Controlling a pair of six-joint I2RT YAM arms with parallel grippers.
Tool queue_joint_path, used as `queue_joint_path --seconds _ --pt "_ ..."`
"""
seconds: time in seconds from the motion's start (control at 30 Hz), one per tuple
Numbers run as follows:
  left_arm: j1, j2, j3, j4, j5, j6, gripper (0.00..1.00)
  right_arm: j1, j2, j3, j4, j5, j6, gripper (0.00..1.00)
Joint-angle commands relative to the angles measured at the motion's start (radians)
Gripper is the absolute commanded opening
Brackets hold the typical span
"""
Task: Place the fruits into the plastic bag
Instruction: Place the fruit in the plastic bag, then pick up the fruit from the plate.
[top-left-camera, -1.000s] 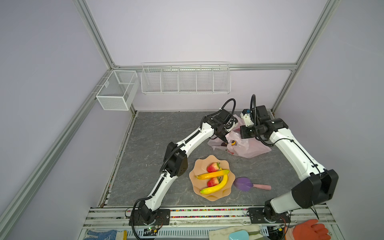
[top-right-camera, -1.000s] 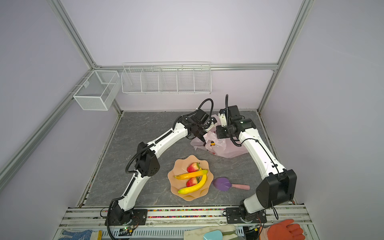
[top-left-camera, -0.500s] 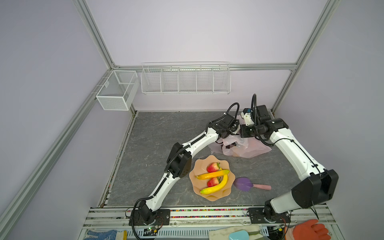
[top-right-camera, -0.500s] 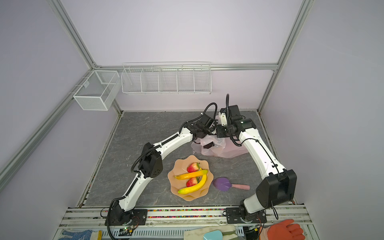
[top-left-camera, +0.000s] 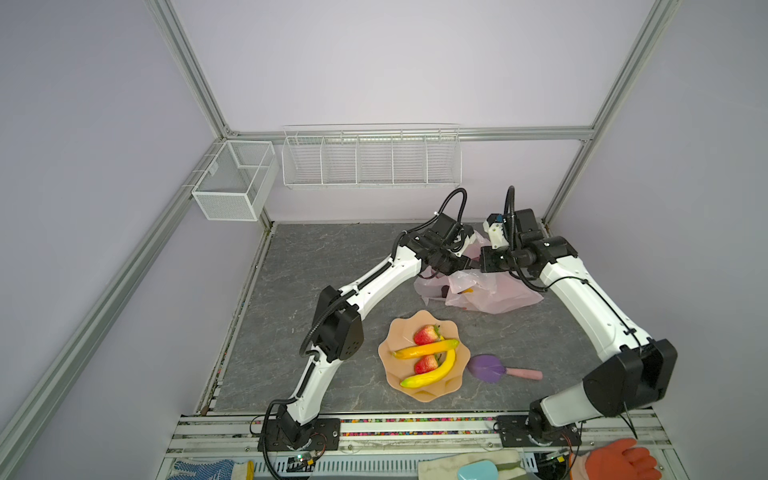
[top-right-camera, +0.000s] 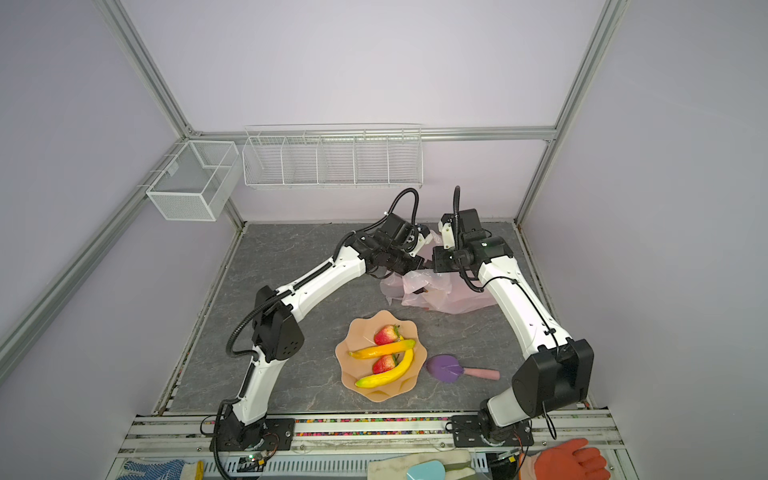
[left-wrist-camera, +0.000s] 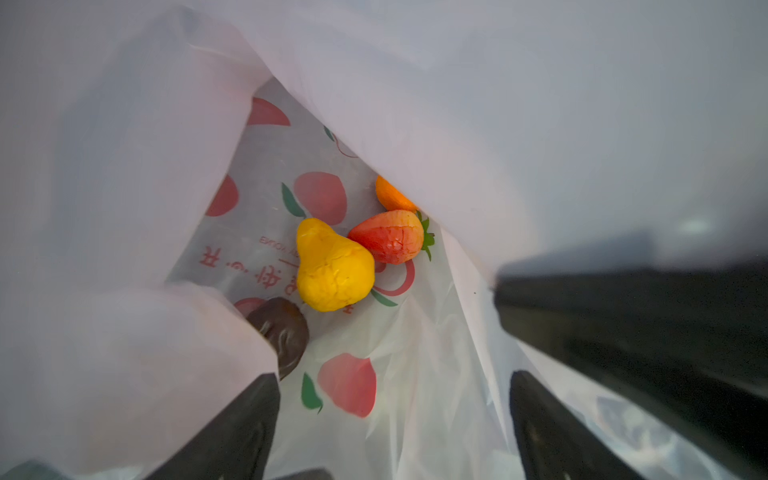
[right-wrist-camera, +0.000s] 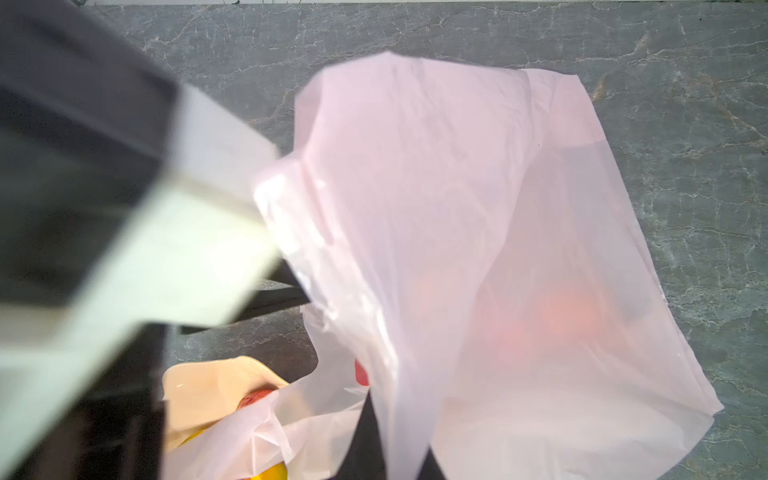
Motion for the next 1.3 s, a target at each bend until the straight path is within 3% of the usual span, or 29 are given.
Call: queue_joint_path --seconds 0.0,0.27,0.67,0.9,1.27 --pt "0.015 -0.065 -0.039 -0.089 -0.074 0.026 0.86 -0.004 -0.006 -0.014 -0.013 -0.002 0.012 0.07" --pt "0.026 -0.271 -0.277 -0.085 -0.113 0.074 0.86 -0.005 -0.006 -0.008 -0.017 0.01 0.012 0.07" --pt "0.022 -0.514 -0.613 -0.129 -0.02 0.222 0.82 -0.005 -0.009 0.009 -0.031 0.021 -0.001 0.07" --pt "-0.059 -0.46 -0.665 -0.267 -0.151 0.276 0.78 -0.006 -0.008 0.008 -0.029 0.022 -0.007 0.06" --pt "-0.116 -0.379 -0.754 -0.238 -0.181 0.291 0.73 -0.011 -0.019 0.004 -0.033 0.023 -0.012 0.07"
